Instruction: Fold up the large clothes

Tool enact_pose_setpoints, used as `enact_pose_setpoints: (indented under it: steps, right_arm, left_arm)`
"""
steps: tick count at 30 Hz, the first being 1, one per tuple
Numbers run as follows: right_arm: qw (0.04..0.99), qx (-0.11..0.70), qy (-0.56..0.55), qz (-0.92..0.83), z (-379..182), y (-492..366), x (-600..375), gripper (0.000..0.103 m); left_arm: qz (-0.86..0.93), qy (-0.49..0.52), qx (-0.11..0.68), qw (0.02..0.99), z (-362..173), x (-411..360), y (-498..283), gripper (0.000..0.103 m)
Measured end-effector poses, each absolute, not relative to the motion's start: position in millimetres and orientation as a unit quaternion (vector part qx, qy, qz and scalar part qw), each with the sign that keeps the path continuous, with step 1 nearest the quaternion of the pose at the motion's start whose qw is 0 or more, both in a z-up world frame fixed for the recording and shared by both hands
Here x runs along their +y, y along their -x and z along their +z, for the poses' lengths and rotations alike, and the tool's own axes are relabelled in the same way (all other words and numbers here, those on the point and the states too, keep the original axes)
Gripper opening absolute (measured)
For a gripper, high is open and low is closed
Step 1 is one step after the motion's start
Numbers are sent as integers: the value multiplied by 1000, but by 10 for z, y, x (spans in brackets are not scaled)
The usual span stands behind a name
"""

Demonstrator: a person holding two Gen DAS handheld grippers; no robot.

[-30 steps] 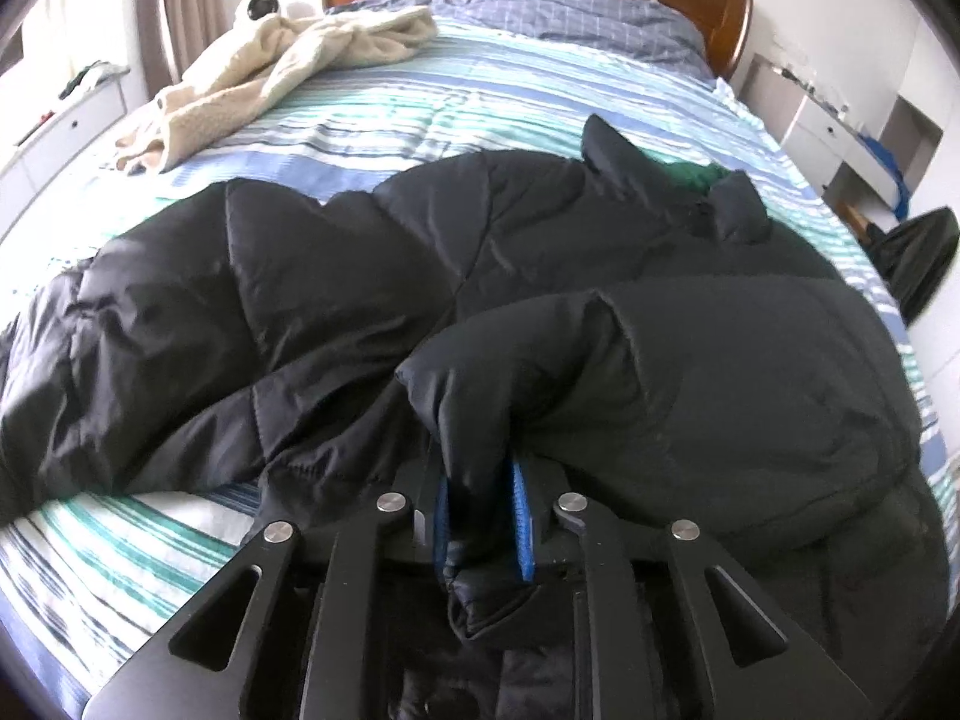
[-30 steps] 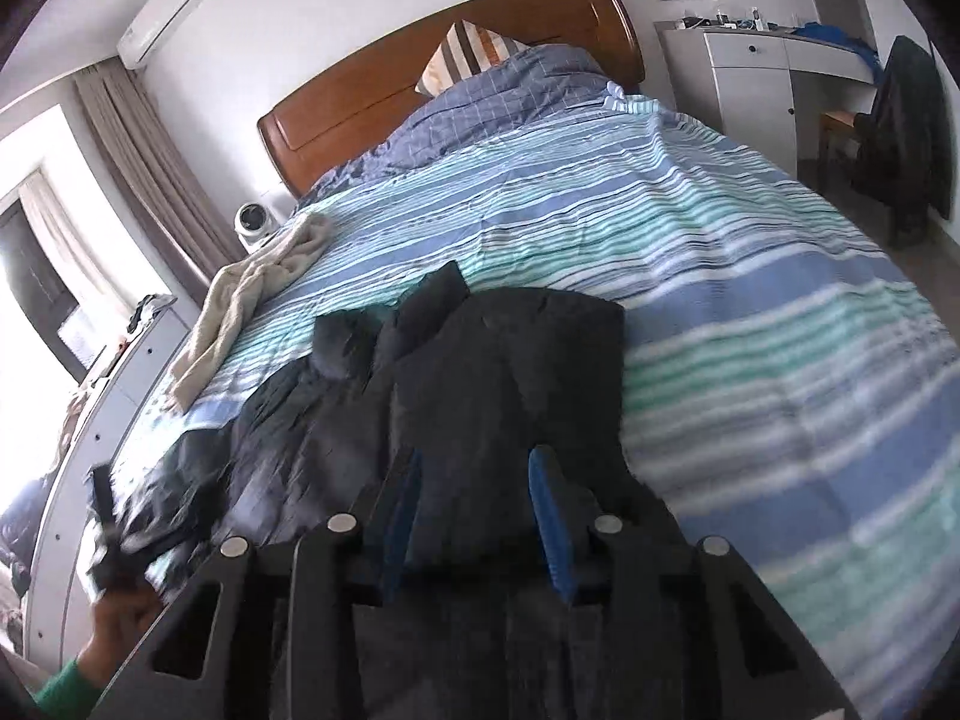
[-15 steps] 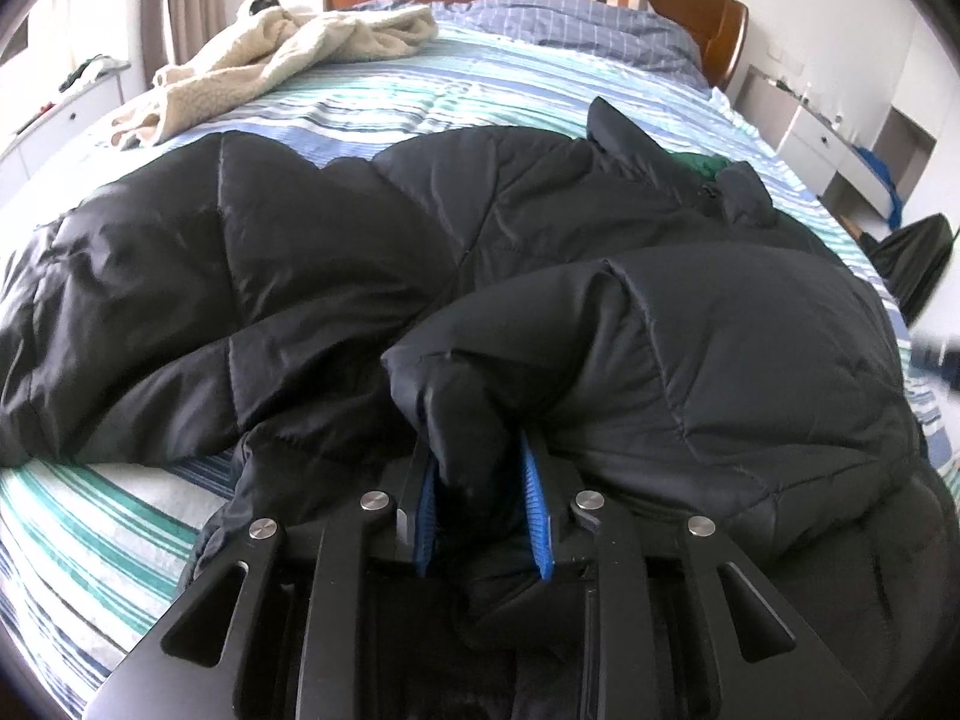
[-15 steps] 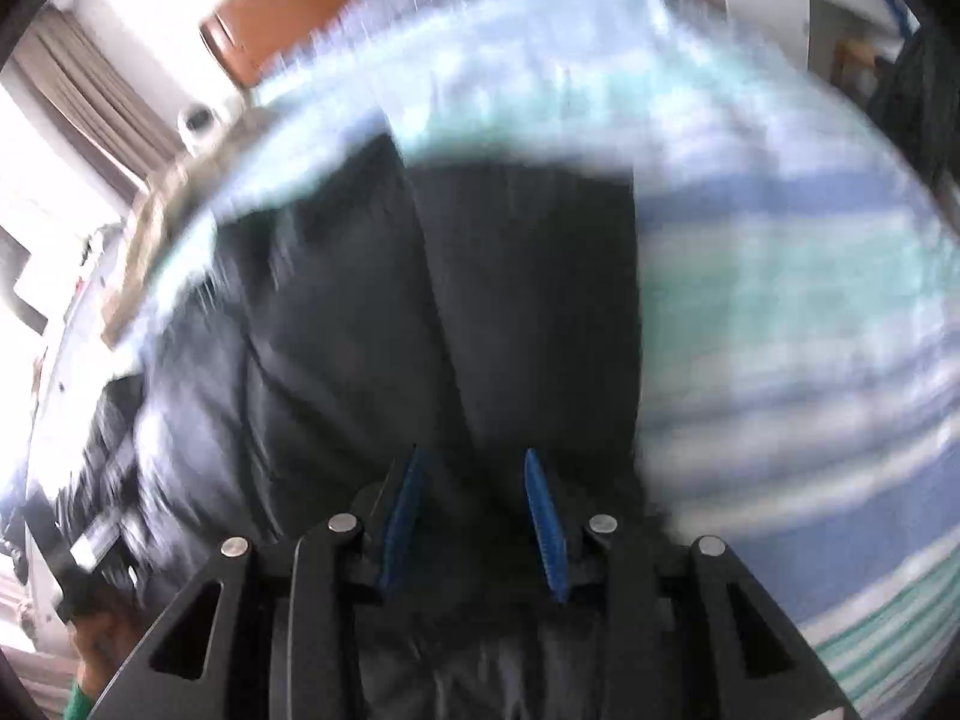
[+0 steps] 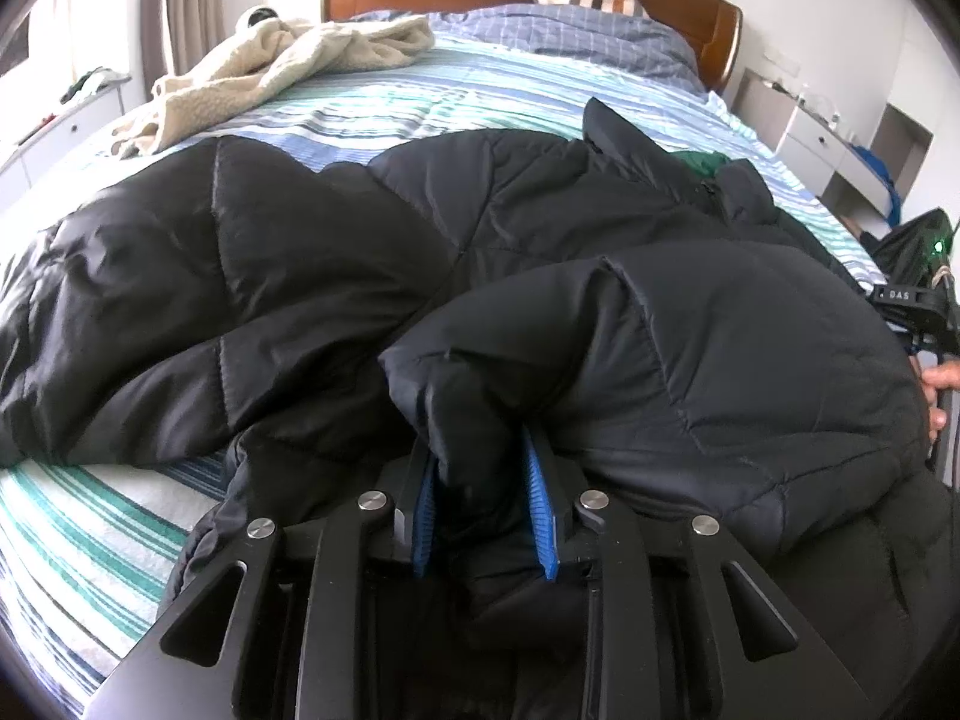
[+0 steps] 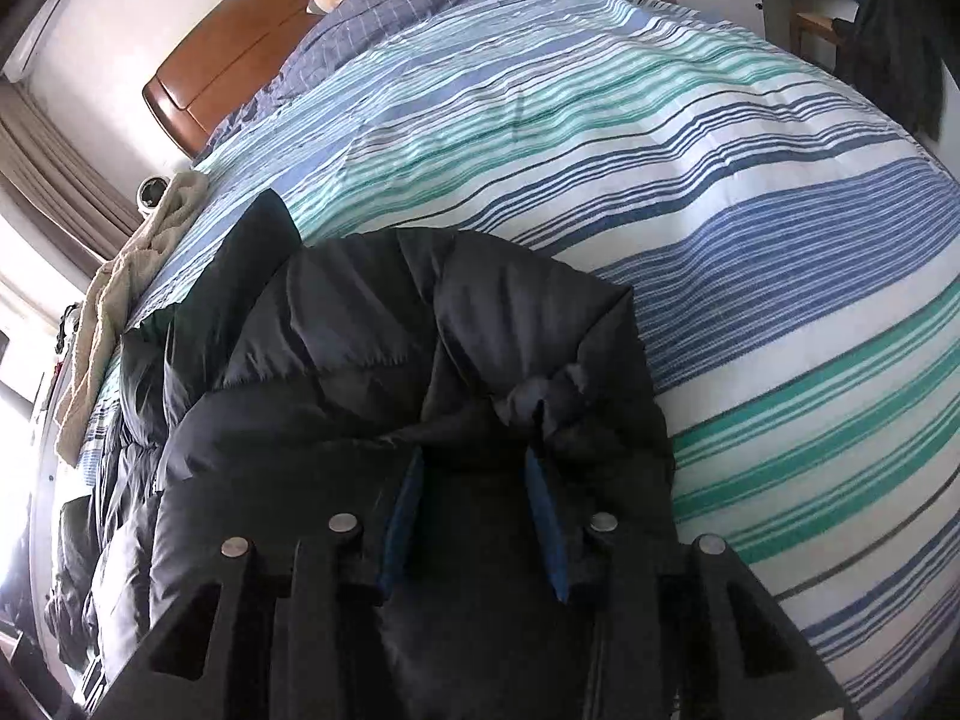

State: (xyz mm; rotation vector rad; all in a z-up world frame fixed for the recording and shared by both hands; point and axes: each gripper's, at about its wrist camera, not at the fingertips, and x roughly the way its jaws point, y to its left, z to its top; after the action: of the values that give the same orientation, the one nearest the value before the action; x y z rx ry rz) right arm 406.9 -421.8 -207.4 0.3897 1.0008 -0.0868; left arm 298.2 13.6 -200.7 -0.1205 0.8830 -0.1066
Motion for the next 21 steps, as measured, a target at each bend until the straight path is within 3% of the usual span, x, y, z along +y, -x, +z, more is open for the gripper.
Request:
enact_pose_setpoints:
  steps: [8, 13, 17, 19, 20, 21]
  right_arm:
    - [870, 461, -173, 16, -1548, -3134, -4038, 40]
    - [833, 516, -198, 14, -2078, -2932, -4033, 44]
    - [839, 506, -198, -29, -1920, -2810, -3941, 44]
    - [849, 491, -189, -41, -1732, -2597, -3834, 49]
    - [859, 477, -182, -32, -1606, -2421, -3754, 61]
    - [867, 466, -177, -20, -1521, -2274, -3723, 68]
  left_arm:
    - [-51, 58, 427, 901, -2011, 137, -2978, 28]
    - [-50, 52, 428, 901, -2004, 124, -2981, 28]
    - [-49, 48, 438, 896, -1948, 144, -2993, 30]
    - [-55, 58, 456, 886, -1854, 211, -2950, 39]
    - [-59, 63, 461, 883, -1801, 251, -2899, 46]
    - [-64, 71, 460, 883, -1716, 329, -2798, 62]
